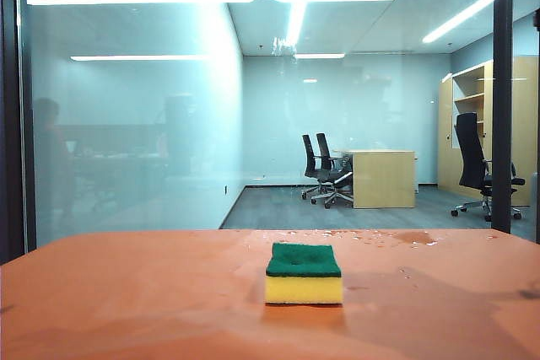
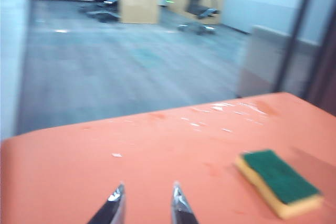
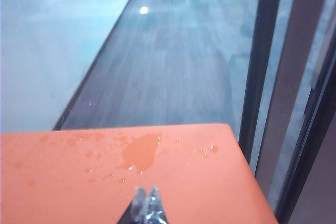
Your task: Pick up the sponge from the table, wipe the water off the glass, and finally place the sponge back on the table.
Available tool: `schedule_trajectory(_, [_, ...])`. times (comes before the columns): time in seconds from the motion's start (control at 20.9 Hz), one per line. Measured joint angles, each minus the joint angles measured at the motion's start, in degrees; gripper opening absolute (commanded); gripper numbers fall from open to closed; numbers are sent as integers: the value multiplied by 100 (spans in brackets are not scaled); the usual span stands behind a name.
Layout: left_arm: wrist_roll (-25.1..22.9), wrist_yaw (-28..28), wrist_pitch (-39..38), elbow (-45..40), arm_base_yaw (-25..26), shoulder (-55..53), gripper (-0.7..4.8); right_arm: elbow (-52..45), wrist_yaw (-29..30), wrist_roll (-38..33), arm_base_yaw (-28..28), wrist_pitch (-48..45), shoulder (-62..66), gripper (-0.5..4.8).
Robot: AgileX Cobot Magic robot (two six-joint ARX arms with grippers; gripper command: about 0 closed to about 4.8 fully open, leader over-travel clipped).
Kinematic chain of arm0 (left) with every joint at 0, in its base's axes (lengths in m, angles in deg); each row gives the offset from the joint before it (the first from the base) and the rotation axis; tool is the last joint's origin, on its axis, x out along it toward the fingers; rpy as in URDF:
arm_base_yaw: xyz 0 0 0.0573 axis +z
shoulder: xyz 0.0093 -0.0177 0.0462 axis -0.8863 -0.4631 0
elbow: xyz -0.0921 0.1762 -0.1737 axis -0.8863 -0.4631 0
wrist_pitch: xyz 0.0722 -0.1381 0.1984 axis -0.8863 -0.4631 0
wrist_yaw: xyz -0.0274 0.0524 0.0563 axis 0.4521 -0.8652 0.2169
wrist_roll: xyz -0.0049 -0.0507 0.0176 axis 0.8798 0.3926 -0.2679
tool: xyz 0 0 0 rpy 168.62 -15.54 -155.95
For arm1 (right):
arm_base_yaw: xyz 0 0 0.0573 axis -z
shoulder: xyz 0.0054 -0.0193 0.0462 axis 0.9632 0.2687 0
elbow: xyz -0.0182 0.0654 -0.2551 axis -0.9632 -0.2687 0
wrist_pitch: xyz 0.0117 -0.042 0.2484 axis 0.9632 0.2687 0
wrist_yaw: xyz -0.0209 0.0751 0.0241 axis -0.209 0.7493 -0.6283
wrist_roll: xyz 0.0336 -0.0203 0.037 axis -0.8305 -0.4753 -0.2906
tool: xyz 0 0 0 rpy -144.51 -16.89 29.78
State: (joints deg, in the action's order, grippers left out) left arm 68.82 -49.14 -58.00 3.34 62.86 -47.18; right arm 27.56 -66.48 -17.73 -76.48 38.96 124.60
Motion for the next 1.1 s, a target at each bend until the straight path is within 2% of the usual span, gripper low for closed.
schedule_trajectory(0.1, [-20, -214, 22, 0, 0, 0, 21, -201, -11, -48, 0, 9, -234, -6])
schedule_trajectory(0.38, [-236, -776, 221, 0, 0, 0, 13, -774, -46, -149, 2, -22, -940, -6])
schedule_trajectory(0.43, [-240, -914, 319, 0, 0, 0, -7, -925, -131, -151, 2, -31, -1099, -6])
schedule_trajectory(0.62, [-299, -1285, 400, 0, 0, 0, -6, -1425, -299, -170, 9, -245, -1526, -6])
schedule_trajectory(0.86, [-535, -1355, 404, 0, 0, 0, -6, -1794, -302, -188, 11, -382, -1919, -6])
schedule_trajectory(1.1, [-616, -1362, 407, 0, 0, 0, -6, -1843, -299, -210, 9, -149, -2559, -6])
